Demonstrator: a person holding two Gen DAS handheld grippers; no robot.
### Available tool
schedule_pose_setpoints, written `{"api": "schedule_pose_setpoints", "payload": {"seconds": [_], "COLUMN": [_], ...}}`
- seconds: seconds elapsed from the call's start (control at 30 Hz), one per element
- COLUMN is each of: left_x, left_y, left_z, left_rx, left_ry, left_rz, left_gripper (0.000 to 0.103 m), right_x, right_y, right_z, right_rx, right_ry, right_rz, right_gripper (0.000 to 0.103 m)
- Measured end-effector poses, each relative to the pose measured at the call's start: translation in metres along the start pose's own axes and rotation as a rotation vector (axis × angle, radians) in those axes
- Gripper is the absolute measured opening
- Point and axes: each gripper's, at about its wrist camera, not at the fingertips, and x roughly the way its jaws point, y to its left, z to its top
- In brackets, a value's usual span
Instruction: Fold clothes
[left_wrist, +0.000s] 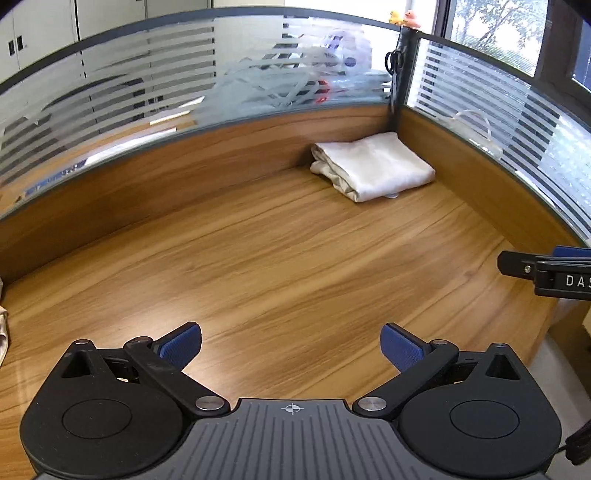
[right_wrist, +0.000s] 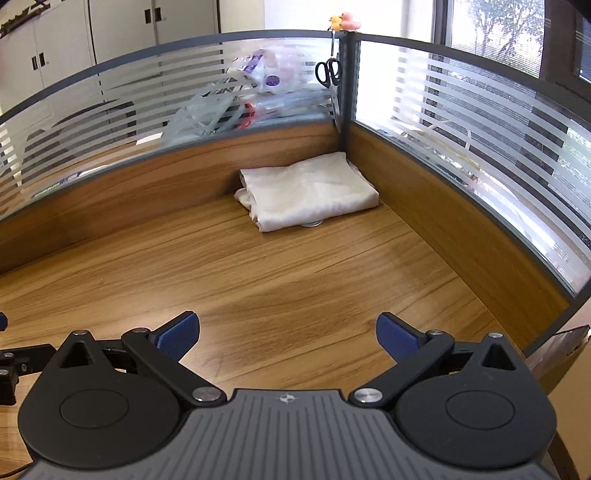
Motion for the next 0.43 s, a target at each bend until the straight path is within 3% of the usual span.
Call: {"api": "schedule_pose_setpoints", "payload": {"seconds": [0.43], "left_x": [-0.0112], "left_y": [-0.0031], "left_z": [-0.0073], "left_rx": [-0.025], "left_ry": [-0.024], "left_rz": [-0.012], "left_gripper": [0.103], "right_x": [-0.0078], "right_y": [0.0042], "right_z": [-0.0026], "right_rx": [-0.025], "right_ry": [-0.022], "right_rz": [-0.007], "right_gripper": [0.103]}}
